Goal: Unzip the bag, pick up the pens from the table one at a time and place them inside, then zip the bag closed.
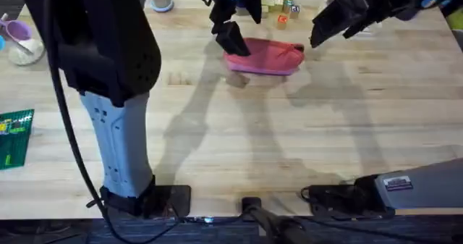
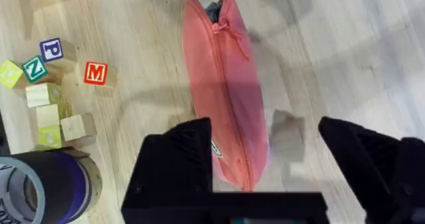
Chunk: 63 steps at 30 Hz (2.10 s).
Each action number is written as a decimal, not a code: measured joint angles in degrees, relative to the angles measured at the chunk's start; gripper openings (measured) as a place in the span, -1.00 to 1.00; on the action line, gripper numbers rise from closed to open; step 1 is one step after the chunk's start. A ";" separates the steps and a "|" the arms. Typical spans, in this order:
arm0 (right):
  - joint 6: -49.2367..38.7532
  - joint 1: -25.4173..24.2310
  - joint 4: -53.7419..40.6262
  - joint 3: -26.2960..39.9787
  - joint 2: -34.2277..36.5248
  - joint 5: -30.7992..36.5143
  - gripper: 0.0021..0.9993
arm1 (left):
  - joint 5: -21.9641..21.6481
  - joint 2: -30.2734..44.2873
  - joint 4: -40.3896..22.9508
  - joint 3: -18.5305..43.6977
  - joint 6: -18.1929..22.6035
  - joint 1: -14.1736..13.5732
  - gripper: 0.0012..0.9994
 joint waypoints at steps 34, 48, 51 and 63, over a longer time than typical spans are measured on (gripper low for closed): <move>3.98 -2.75 -2.65 0.00 -8.16 -0.74 0.99 | -2.68 7.70 11.41 0.02 -10.29 -3.26 0.99; 4.02 -2.75 -2.54 -0.03 -8.16 -0.74 0.99 | -1.98 9.81 12.26 0.02 -11.32 -3.26 -0.48; 4.02 -2.75 -1.98 -2.04 -8.58 -0.79 0.99 | -1.94 9.81 12.30 0.02 -11.48 -3.26 -0.62; 7.96 -2.97 13.79 -24.03 -18.22 -3.17 0.99 | -1.89 9.80 12.48 0.02 -11.56 -3.26 -0.68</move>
